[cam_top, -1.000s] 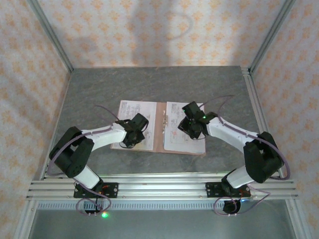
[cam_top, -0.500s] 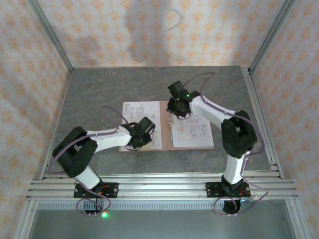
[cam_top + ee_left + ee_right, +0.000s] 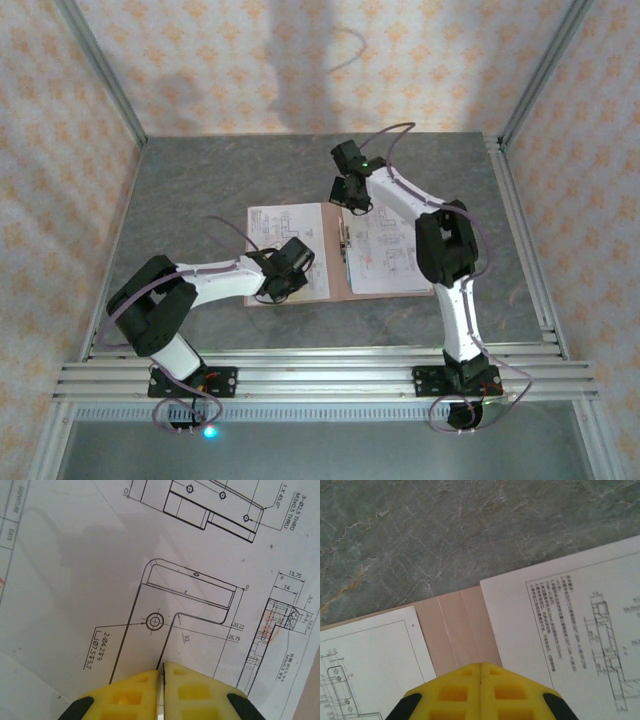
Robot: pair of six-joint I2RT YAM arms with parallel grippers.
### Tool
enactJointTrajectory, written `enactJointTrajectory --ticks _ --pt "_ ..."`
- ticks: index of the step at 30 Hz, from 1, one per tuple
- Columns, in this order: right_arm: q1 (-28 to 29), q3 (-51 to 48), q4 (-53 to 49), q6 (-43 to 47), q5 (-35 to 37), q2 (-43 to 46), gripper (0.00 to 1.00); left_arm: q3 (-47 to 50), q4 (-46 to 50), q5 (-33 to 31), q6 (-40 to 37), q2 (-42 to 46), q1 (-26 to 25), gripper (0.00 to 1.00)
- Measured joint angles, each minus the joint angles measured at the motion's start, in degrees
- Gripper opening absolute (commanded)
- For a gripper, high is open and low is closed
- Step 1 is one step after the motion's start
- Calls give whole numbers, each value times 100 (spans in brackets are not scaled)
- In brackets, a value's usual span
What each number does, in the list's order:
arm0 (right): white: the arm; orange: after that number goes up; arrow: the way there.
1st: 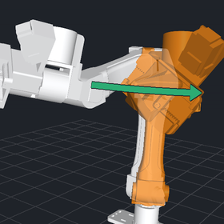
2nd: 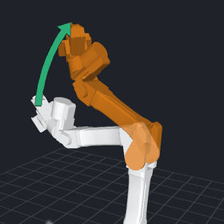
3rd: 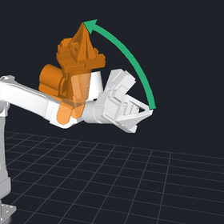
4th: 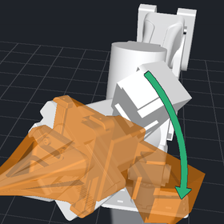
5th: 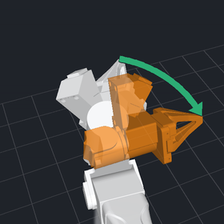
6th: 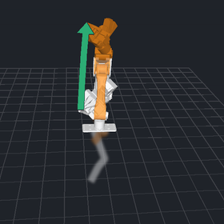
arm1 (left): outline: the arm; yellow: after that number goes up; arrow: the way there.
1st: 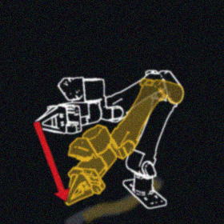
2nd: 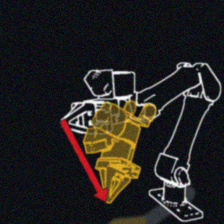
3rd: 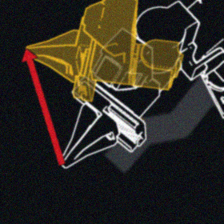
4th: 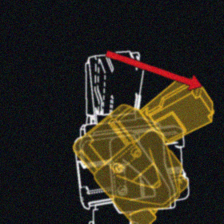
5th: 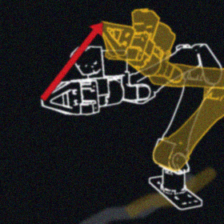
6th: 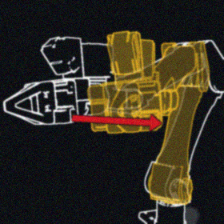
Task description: Put the files into the folder
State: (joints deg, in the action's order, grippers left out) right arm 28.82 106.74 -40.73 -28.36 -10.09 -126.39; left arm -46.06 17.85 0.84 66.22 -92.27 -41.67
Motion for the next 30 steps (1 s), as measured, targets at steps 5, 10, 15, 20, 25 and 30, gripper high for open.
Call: enactJointTrajectory --ticks 5,10,15,20,25,30 --pt "13 129 -151 109 -118 -295 5 81 -157 -7 155 31 -35 10" --pt "15 129 -260 164 -195 -376 5 122 -227 -11 282 50 -46 10" --pt "15 129 -260 190 -258 -376 5 160 -269 -66 396 74 -74 10" --pt "15 109 -247 229 -334 -363 5 227 -345 -101 540 105 -90 10" --pt "22 -153 -186 254 -372 -129 5 273 -396 -136 708 138 -111 10" --pt "68 -479 -160 256 -431 302 5 295 -413 -160 868 142 -127 10"
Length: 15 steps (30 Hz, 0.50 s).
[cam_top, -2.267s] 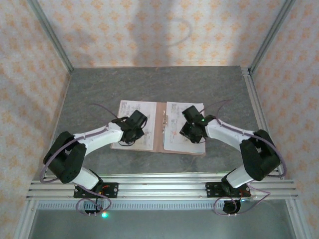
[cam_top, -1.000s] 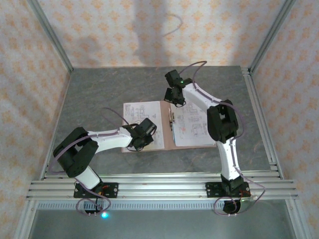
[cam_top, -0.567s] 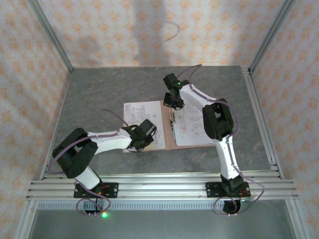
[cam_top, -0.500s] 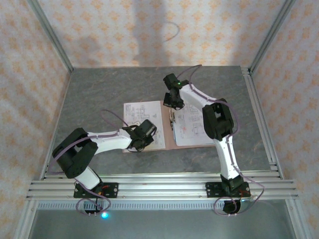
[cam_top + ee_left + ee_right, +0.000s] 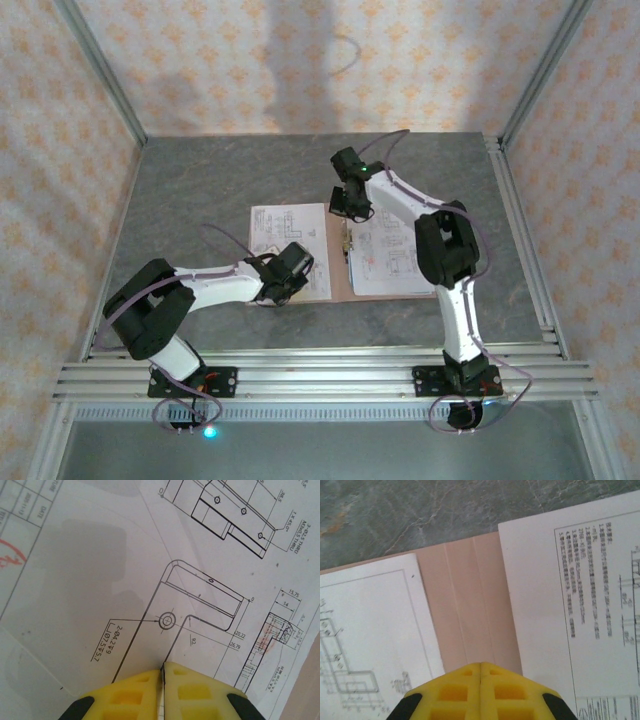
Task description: Put the files into the folder
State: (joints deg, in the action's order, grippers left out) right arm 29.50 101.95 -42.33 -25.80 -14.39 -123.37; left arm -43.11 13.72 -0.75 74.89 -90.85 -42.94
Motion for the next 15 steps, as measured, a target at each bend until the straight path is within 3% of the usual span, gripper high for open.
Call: enactJointTrajectory --ticks 15 --pt "94 -1161 319 -153 -24 981 8 22 -33 -44 181 11 -22 10"
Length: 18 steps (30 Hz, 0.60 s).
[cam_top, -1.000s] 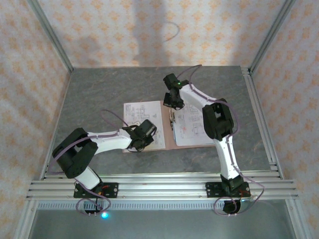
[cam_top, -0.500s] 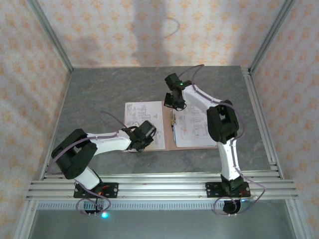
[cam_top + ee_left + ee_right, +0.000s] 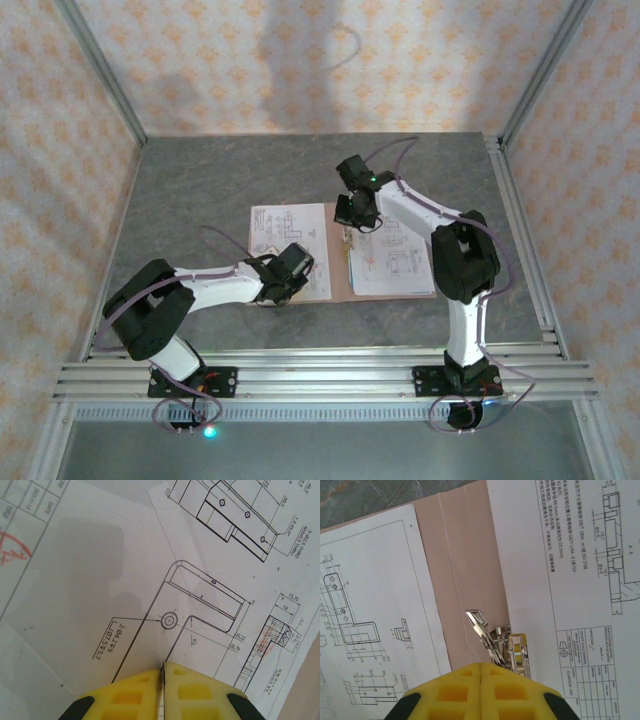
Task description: Put the files into the folder
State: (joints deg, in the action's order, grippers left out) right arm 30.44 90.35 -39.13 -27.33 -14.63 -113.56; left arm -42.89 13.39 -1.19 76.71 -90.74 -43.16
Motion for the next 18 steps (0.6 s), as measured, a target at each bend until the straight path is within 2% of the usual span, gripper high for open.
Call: enactJointTrajectory --ticks 4,8,18 --pt "-35 315 -70 -7 68 -81 8 0 0 -46 0 0 -35 10" --pt "-118 1032 -105 -2 136 -560 8 7 -2 -63 2 0 -42 10" --pt "-216 1770 -393 125 127 -1502 7 9 -9 -63 2 0 -42 10"
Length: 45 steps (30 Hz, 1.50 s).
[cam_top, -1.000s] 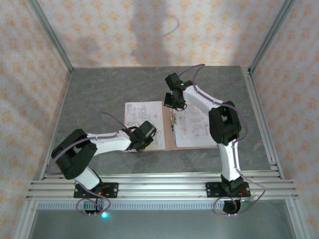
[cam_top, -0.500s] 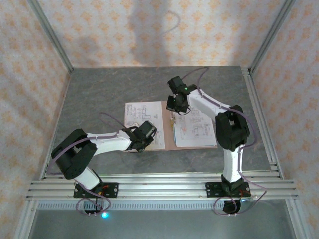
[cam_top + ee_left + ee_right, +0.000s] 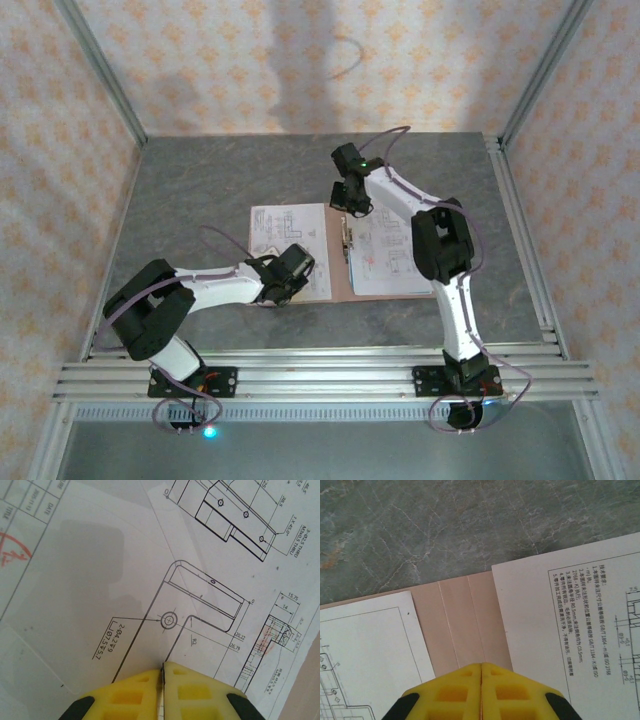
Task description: Put the files into the folder
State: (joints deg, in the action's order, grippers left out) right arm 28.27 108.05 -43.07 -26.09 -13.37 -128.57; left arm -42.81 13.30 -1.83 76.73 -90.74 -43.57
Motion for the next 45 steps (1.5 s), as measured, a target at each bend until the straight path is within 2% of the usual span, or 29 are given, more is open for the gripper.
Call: enactJointTrajectory --ticks 15,29,38,45 --pt "0 175 -94 127 -273 -125 5 15 -15 -42 129 2 -33 9" --pt "0 -221 -63 175 -511 92 5 17 -17 -42 170 2 -33 10" --pt "7 -579 33 170 -656 551 4 17 -17 -42 256 2 -33 10" --pt "57 -1451 369 22 -758 1056 4 17 -17 -44 280 0 -33 10"
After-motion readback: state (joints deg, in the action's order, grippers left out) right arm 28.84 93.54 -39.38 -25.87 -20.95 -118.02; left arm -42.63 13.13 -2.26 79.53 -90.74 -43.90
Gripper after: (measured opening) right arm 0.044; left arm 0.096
